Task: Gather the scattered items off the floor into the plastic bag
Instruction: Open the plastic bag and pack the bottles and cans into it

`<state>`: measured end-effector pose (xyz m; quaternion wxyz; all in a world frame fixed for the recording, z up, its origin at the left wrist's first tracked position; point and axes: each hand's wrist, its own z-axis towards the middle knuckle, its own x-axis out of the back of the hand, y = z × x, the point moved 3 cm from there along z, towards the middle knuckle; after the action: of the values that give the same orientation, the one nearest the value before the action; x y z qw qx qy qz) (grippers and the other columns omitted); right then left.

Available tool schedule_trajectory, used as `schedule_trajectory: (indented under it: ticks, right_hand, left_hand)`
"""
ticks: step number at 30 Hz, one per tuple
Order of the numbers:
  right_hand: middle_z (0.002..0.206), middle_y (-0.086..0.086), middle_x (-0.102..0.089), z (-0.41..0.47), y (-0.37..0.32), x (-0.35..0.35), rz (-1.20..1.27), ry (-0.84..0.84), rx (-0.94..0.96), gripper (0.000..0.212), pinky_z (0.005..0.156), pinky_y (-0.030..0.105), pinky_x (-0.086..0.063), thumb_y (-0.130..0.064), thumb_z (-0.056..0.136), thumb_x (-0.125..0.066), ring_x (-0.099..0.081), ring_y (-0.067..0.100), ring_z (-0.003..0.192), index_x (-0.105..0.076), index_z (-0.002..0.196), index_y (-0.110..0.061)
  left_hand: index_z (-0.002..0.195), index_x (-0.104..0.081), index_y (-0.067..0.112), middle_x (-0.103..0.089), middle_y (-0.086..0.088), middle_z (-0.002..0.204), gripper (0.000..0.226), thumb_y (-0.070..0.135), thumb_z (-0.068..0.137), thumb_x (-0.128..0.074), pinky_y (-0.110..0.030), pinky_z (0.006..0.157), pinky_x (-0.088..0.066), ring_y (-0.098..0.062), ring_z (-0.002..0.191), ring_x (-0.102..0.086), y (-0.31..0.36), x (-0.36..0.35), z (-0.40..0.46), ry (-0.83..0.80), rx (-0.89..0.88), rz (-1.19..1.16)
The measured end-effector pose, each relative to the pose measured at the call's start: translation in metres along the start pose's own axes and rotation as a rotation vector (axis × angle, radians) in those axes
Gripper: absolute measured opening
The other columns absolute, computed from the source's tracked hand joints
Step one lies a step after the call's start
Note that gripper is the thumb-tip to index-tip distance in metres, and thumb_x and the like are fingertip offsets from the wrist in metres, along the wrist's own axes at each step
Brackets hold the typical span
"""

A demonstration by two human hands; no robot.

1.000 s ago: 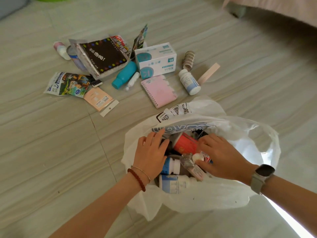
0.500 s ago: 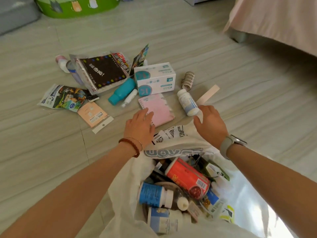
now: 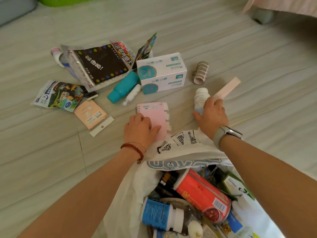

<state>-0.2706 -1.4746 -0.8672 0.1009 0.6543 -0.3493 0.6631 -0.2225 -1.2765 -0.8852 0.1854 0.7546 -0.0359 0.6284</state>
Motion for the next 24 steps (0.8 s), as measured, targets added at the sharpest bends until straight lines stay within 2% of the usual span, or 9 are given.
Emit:
schedule_trajectory:
  ticks: [4, 7, 11, 14, 16, 18, 20, 22, 24]
  right_hand:
    - [0.121, 0.022, -0.045, 0.000, -0.007, -0.008, 0.008, -0.006, -0.026, 0.045, 0.083, 0.045, -0.042, -0.019, 0.086, -0.055, -0.052, 0.041, 0.103, -0.035, 0.120, 0.001]
    - [0.120, 0.022, -0.047, 0.001, -0.005, 0.003, 0.215, -0.060, -0.037, 0.039, 0.086, 0.042, -0.040, -0.013, 0.083, -0.055, -0.050, 0.041, 0.105, -0.040, 0.118, -0.002]
    - [0.121, 0.017, -0.050, -0.016, -0.003, 0.028, 0.436, 0.023, 0.028, 0.044, 0.085, 0.038, -0.042, -0.014, 0.081, -0.059, -0.050, 0.034, 0.106, -0.043, 0.121, -0.006]
    - [0.118, 0.009, -0.052, -0.044, -0.002, 0.047, 0.581, 0.067, 0.075, 0.043, 0.080, 0.033, -0.044, -0.016, 0.081, -0.061, -0.052, 0.024, 0.101, -0.044, 0.121, -0.010]
    - [0.109, 0.000, -0.051, -0.062, 0.003, 0.058, 0.630, 0.100, 0.092, 0.041, 0.075, 0.026, -0.043, -0.016, 0.081, -0.062, -0.052, 0.018, 0.095, -0.045, 0.118, -0.014]
    - [0.100, -0.011, -0.052, -0.077, 0.011, 0.070, 0.680, 0.117, 0.099, 0.035, 0.069, 0.016, -0.044, -0.015, 0.081, -0.061, -0.053, 0.010, 0.086, -0.046, 0.112, -0.020]
    - [0.093, -0.023, -0.050, -0.093, 0.021, 0.084, 0.711, 0.118, 0.100, 0.032, 0.066, 0.009, -0.044, -0.015, 0.080, -0.061, -0.054, 0.000, 0.082, -0.045, 0.104, -0.026]
    - [0.091, -0.025, -0.050, -0.111, 0.035, 0.098, 0.724, 0.116, 0.108, 0.031, 0.064, 0.006, -0.044, -0.025, 0.074, -0.060, -0.055, -0.009, 0.079, -0.046, 0.101, -0.027]
    - [0.090, -0.022, -0.054, -0.131, 0.050, 0.107, 0.722, 0.106, 0.099, 0.038, 0.063, 0.004, -0.044, -0.040, 0.064, -0.055, -0.056, -0.010, 0.077, -0.048, 0.099, -0.028]
  left_hand:
    - [0.135, -0.027, 0.010, -0.030, -0.016, 0.140, 0.090, 0.058, 0.069, -0.065, -0.047, 0.101, -0.030, -0.034, 0.127, -0.029, -0.013, -0.004, 0.004, -0.071, 0.402, -0.109]
    - [0.135, -0.026, 0.001, -0.029, -0.016, 0.140, 0.093, 0.059, 0.072, -0.061, -0.046, 0.101, -0.029, -0.033, 0.127, -0.028, -0.012, -0.011, 0.002, -0.114, 0.453, -0.098]
    - [0.136, -0.022, 0.000, -0.024, -0.015, 0.143, 0.092, 0.050, 0.073, -0.067, -0.047, 0.103, -0.028, -0.033, 0.130, -0.024, -0.012, -0.013, 0.005, -0.113, 0.492, -0.204]
    - [0.132, -0.027, 0.002, -0.031, -0.016, 0.139, 0.085, 0.041, 0.071, -0.072, -0.047, 0.101, -0.031, -0.034, 0.128, -0.029, -0.012, -0.007, 0.006, -0.081, 0.474, -0.275]
    - [0.126, -0.032, 0.006, -0.043, -0.016, 0.131, 0.073, 0.029, 0.071, -0.074, -0.045, 0.094, -0.037, -0.034, 0.120, -0.041, -0.008, 0.002, 0.007, -0.033, 0.417, -0.442]
    - [0.125, -0.032, 0.010, -0.050, -0.013, 0.127, 0.061, 0.016, 0.077, -0.069, -0.039, 0.085, -0.042, -0.030, 0.110, -0.051, -0.001, 0.019, 0.004, 0.034, 0.335, -0.612]
    - [0.127, -0.032, 0.014, -0.051, -0.009, 0.128, 0.052, 0.013, 0.084, -0.060, -0.034, 0.077, -0.042, -0.022, 0.103, -0.053, 0.005, 0.041, -0.008, 0.144, 0.258, -0.611]
    - [0.127, -0.034, 0.014, -0.050, -0.008, 0.129, 0.046, 0.012, 0.087, -0.056, -0.031, 0.075, -0.040, -0.022, 0.103, -0.053, 0.006, 0.062, -0.029, 0.294, 0.177, -0.607]
    - [0.126, -0.035, 0.011, -0.051, -0.007, 0.123, 0.045, 0.010, 0.086, -0.056, -0.030, 0.076, -0.041, -0.019, 0.100, -0.052, 0.004, 0.081, -0.054, 0.406, 0.098, -0.700]
